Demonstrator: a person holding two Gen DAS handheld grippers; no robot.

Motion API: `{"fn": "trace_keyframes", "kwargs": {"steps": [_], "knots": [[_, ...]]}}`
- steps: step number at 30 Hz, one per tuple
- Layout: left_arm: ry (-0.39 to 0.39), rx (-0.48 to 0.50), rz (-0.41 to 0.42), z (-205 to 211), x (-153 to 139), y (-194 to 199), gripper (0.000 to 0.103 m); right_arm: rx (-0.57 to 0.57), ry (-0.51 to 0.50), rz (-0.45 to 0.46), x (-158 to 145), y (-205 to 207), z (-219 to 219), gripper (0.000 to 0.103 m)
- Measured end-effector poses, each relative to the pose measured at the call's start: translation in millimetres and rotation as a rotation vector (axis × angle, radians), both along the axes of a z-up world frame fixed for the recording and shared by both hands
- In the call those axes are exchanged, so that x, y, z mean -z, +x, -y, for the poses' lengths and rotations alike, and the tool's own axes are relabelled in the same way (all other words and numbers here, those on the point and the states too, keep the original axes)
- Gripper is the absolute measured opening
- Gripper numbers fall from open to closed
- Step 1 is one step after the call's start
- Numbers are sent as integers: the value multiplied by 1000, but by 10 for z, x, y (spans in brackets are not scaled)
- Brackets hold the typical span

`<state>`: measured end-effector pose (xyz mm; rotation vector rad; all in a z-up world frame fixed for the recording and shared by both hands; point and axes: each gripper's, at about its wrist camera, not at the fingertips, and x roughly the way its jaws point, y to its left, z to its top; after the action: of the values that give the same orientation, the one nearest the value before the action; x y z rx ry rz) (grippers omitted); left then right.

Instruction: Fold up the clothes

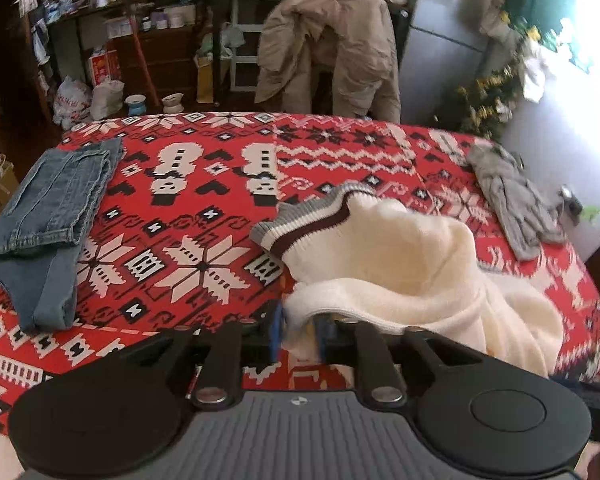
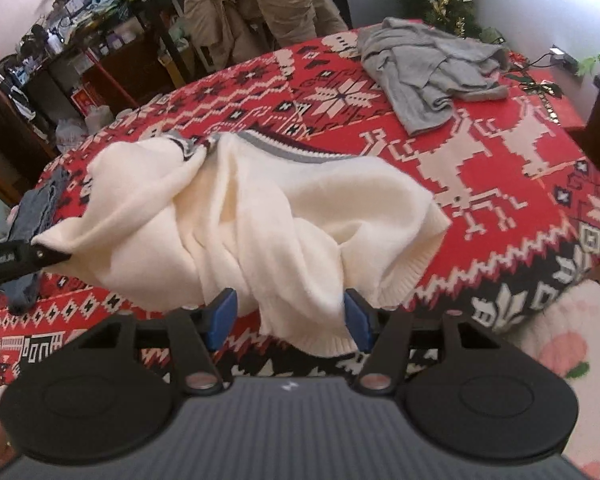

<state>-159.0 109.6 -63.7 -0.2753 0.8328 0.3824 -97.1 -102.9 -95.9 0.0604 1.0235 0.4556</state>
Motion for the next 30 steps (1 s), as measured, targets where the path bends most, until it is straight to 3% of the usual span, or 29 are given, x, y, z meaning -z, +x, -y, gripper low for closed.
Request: {"fn": "trace_keyframes", "kwargs": {"steps": [3,4,5,6,8,10,15,18,26,30], "knots": [[1,32,-20,37,53,37,30,-8,-21,-5,91,86,-78,59],[4,37,-26,52,69,48,30,-8,-27,-10,107,106,-91,50],[10,41,-32,68,83,59,30,-13,-23,-19,118,126,-95,24],[21,37,-36,84,95,67,30,-4,-18,-18,110,147,-76,18],[44,9,-50,90,116,85,12,16,-9,-16,92,187,-35,16],[55,-31,-64,63,128,94,10,36,7,6,9,224,49,15],[-24,-187,-21,-308,33,-48,9,88,37,58,-266,417,315,14],[2,-253,-1,-438,-76,-121,9,128,75,84,-426,562,475,13],[27,-268,94,-557,-458,-245,9,178,189,166,-895,759,665,12],[73,-279,81,-556,-464,-164,9,179,196,182,-983,803,577,13]]}}
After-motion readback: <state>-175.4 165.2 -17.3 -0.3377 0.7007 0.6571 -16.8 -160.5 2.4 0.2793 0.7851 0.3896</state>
